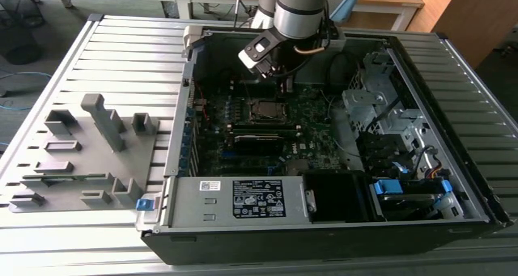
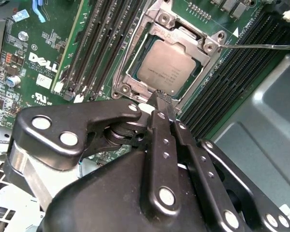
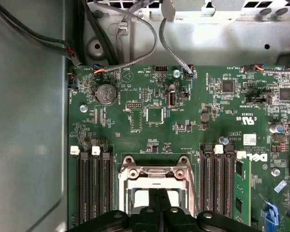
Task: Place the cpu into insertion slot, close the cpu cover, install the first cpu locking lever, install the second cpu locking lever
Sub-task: 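Close the cpu cover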
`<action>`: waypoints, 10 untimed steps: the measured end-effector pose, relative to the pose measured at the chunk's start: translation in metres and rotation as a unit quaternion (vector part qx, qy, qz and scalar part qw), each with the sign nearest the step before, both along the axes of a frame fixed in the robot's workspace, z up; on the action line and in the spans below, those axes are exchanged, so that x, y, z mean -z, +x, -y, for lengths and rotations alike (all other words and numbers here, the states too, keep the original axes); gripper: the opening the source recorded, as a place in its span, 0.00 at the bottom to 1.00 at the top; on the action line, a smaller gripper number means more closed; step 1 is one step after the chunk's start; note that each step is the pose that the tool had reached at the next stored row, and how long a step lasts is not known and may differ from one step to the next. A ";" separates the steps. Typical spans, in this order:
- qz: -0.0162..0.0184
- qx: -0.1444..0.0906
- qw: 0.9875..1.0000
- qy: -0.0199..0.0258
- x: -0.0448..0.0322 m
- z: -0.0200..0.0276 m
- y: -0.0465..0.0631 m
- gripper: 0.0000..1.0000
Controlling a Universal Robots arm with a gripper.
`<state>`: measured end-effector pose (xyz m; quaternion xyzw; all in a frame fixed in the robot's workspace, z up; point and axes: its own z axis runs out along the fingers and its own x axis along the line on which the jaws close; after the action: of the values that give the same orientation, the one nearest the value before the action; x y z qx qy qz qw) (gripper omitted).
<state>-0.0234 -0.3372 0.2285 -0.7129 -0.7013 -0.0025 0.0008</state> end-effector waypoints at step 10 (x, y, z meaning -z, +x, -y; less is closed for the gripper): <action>0.000 -0.034 0.999 0.000 0.0005 0.0000 0.000 0.10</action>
<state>-0.0235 -0.3372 0.2280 -0.6885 -0.7253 -0.0027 0.0009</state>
